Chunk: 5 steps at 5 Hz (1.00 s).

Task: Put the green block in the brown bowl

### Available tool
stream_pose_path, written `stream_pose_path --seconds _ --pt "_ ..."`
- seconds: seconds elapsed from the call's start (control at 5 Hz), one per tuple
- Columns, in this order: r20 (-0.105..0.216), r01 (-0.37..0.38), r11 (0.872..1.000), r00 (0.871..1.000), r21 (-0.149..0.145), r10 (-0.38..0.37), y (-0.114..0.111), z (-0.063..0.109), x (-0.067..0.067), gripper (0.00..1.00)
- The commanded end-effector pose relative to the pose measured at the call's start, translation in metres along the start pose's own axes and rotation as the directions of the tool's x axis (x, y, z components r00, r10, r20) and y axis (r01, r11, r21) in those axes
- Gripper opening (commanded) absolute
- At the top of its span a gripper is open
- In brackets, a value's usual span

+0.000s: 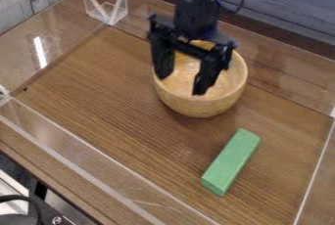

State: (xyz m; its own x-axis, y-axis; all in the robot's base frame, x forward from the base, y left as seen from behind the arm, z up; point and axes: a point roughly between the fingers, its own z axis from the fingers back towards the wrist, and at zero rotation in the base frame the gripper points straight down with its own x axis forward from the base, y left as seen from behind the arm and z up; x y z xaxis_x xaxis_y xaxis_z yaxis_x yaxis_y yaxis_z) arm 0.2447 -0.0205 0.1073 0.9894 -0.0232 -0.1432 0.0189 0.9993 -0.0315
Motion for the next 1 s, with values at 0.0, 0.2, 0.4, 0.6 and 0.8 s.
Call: stream_pose_path --seconds 0.0,0.2,0.4,0.6,0.8 --pt "0.061 -0.015 1.0 0.998 -0.009 0.015 -0.029 0.007 -0.005 1.0" --pt "0.079 -0.034 0.999 0.996 -0.021 0.036 -0.065 0.0 -0.009 1.0" --pt "0.09 0.034 0.999 0.995 -0.029 -0.031 -0.076 -0.008 -0.016 1.0" --pt "0.119 0.074 0.996 0.991 -0.045 -0.068 -0.068 -0.018 -0.017 1.0" --pt "0.155 0.085 0.995 0.985 -0.056 -0.075 -0.082 -0.019 -0.004 1.0"
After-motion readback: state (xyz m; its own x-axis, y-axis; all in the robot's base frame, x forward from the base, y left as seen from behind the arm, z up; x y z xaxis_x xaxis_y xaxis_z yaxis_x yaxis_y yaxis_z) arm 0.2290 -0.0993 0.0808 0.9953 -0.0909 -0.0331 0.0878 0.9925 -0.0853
